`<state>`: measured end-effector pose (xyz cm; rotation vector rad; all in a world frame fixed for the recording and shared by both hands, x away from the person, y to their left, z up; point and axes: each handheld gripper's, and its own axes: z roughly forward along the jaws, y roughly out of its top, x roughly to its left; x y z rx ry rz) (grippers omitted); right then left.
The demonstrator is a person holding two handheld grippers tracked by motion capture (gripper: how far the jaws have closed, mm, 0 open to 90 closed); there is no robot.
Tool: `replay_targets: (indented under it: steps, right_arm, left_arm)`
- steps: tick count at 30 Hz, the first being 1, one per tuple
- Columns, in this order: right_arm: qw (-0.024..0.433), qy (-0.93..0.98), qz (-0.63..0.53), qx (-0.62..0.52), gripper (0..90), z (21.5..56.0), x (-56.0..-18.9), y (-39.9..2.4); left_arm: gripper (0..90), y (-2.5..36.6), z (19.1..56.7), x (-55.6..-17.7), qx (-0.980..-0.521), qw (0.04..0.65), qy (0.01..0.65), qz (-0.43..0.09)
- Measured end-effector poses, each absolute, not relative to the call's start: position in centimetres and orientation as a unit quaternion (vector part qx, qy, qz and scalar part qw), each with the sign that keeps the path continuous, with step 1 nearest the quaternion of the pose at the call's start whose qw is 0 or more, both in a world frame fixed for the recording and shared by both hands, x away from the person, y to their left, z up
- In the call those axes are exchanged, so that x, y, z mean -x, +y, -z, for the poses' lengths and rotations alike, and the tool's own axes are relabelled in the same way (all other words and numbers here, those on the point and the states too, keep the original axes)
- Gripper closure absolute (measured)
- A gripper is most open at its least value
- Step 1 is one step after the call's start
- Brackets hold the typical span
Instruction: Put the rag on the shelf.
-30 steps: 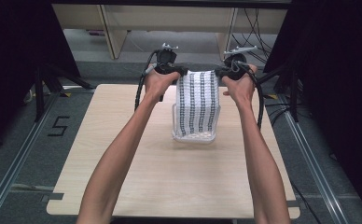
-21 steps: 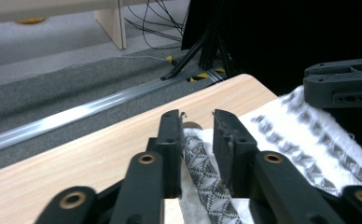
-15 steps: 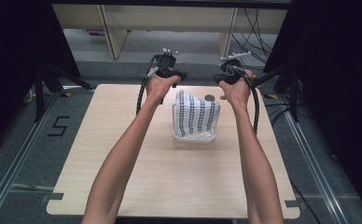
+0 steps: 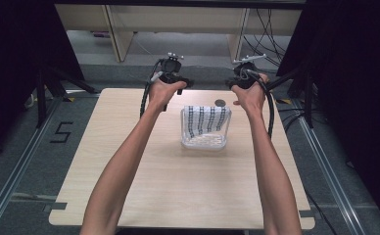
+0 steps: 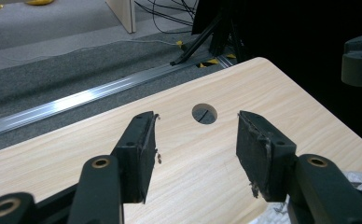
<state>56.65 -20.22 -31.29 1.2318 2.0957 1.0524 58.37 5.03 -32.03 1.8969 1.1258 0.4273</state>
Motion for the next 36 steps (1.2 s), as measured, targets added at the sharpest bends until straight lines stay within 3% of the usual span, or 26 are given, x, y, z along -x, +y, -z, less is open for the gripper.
replay_targets:
  steps: [10,21,36]
  right_arm:
    - [0.238,0.766,-0.395,-0.449,69.4,31.2,-55.9,-20.7]
    - [0.237,0.759,-0.403,-0.453,53.0,31.1,-55.1,-21.3]
    - [0.231,0.767,-0.413,-0.433,46.9,30.5,-52.9,-21.0]
  left_arm:
    - [45.8,5.7,31.8,-57.7,-0.767,0.433,0.445,-0.163]
    - [42.1,6.5,31.9,-56.9,-0.766,0.440,0.443,-0.154]
    - [37.7,7.3,30.9,-54.8,-0.778,0.440,0.425,-0.146]
